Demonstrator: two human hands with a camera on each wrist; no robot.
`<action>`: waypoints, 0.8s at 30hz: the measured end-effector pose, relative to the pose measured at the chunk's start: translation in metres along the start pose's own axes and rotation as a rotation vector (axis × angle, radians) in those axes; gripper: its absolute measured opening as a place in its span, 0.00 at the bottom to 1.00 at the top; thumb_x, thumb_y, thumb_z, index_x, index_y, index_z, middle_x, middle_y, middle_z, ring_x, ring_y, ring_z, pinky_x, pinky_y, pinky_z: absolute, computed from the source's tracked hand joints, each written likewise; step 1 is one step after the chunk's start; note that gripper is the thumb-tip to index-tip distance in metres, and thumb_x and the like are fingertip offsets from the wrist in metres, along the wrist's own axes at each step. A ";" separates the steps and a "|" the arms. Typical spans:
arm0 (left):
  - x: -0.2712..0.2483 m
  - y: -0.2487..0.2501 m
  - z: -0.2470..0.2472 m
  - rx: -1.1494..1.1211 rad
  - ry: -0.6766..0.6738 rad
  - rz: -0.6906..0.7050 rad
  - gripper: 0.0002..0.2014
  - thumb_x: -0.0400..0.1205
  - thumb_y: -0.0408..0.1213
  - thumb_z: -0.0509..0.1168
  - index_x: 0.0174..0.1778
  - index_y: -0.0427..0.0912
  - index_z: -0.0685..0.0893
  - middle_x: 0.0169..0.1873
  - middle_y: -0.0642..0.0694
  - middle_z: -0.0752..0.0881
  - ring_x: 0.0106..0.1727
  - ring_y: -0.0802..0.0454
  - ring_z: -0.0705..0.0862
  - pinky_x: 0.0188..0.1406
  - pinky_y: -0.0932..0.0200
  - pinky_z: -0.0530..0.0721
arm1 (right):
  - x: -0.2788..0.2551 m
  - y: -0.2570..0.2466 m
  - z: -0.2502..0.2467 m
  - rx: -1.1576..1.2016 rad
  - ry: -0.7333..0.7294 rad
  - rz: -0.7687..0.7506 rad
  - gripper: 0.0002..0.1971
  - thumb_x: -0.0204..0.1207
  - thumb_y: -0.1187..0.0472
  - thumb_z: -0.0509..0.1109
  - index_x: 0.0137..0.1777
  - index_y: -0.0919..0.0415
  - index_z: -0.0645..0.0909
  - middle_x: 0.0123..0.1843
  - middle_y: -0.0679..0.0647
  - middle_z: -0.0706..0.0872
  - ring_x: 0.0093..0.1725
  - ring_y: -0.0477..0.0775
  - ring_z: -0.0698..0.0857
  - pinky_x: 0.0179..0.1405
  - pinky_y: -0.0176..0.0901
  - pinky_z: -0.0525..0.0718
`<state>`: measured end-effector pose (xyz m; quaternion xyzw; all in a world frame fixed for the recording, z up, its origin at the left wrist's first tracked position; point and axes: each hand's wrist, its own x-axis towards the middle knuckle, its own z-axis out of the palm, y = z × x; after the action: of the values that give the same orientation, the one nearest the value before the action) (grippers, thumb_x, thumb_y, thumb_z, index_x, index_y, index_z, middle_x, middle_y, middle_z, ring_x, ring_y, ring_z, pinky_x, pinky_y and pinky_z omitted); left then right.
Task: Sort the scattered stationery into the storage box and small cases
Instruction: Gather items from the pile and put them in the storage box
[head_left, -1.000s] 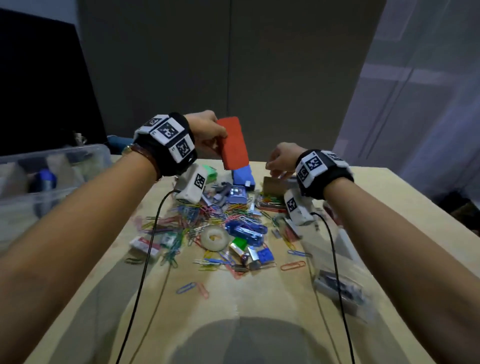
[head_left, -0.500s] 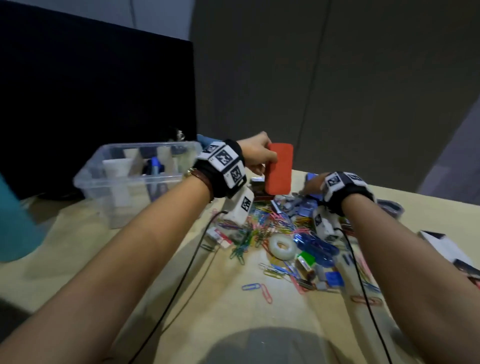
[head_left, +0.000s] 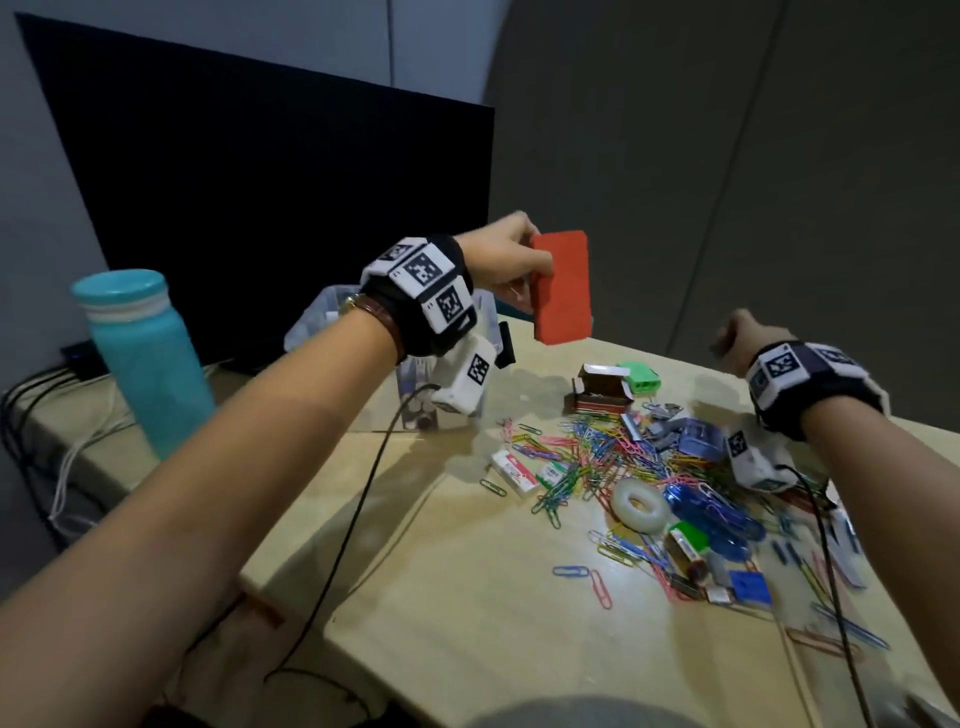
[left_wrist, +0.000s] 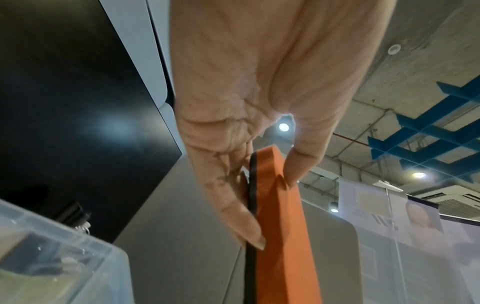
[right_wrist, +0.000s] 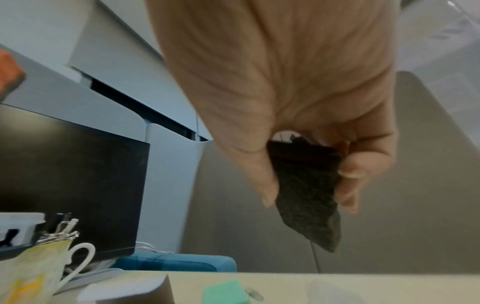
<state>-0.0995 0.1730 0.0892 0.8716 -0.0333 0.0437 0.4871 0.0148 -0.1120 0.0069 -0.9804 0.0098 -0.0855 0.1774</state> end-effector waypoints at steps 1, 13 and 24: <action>-0.002 0.000 -0.008 -0.010 0.031 0.002 0.11 0.85 0.31 0.63 0.57 0.40 0.66 0.45 0.39 0.82 0.38 0.48 0.87 0.44 0.45 0.90 | -0.008 -0.010 -0.008 0.005 0.076 0.003 0.07 0.80 0.61 0.66 0.48 0.58 0.69 0.45 0.69 0.83 0.44 0.68 0.81 0.44 0.53 0.77; -0.021 -0.030 -0.069 -0.108 0.233 -0.080 0.19 0.87 0.27 0.57 0.75 0.34 0.66 0.38 0.38 0.80 0.36 0.48 0.85 0.48 0.41 0.88 | -0.065 -0.153 -0.052 0.095 0.088 -0.218 0.27 0.81 0.52 0.70 0.71 0.70 0.69 0.66 0.69 0.80 0.65 0.70 0.80 0.57 0.56 0.80; 0.000 -0.013 0.002 0.458 0.204 0.245 0.20 0.81 0.28 0.55 0.50 0.56 0.88 0.57 0.45 0.75 0.64 0.41 0.78 0.67 0.47 0.77 | -0.069 -0.109 -0.058 0.079 -0.251 -0.135 0.19 0.79 0.49 0.71 0.35 0.64 0.77 0.19 0.51 0.80 0.12 0.44 0.75 0.11 0.30 0.68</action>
<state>-0.0985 0.1780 0.0773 0.9397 -0.0787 0.1961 0.2691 -0.0643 -0.0263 0.0868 -0.9740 -0.0820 0.0257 0.2096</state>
